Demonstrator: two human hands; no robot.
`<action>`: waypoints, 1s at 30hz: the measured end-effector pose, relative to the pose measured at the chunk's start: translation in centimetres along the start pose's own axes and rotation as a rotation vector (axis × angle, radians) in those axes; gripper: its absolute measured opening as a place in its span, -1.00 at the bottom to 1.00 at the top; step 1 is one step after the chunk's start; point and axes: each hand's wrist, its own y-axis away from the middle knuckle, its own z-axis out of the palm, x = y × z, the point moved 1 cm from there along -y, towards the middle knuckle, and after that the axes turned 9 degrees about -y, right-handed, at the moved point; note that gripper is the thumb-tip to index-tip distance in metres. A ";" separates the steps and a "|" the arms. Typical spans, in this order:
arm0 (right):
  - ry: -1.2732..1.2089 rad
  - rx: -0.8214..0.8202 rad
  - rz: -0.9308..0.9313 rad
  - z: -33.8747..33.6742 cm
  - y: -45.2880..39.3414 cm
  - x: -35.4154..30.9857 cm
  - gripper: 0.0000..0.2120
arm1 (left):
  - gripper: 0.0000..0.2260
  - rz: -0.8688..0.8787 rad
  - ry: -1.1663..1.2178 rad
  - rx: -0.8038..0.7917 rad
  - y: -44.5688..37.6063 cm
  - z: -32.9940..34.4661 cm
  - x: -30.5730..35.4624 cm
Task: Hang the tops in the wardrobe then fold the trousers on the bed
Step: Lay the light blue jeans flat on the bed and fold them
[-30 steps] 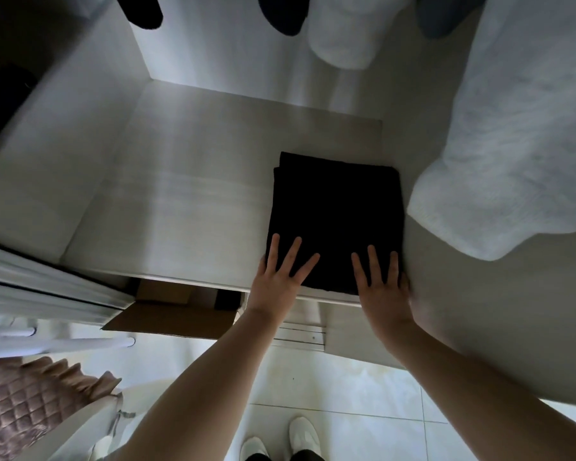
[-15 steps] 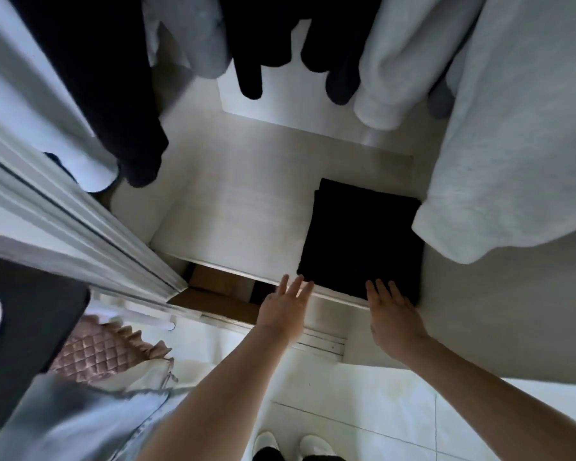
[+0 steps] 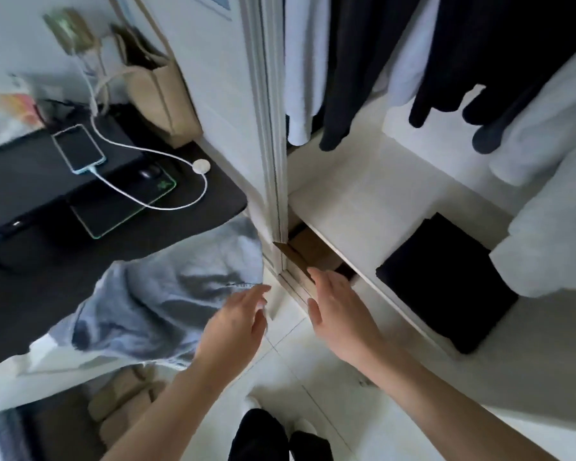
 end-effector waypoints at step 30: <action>0.345 -0.639 0.290 6.1 -21.0 -15.6 -0.46 | -0.16 -0.906 0.573 -0.646 -0.4 -13.8 -21.7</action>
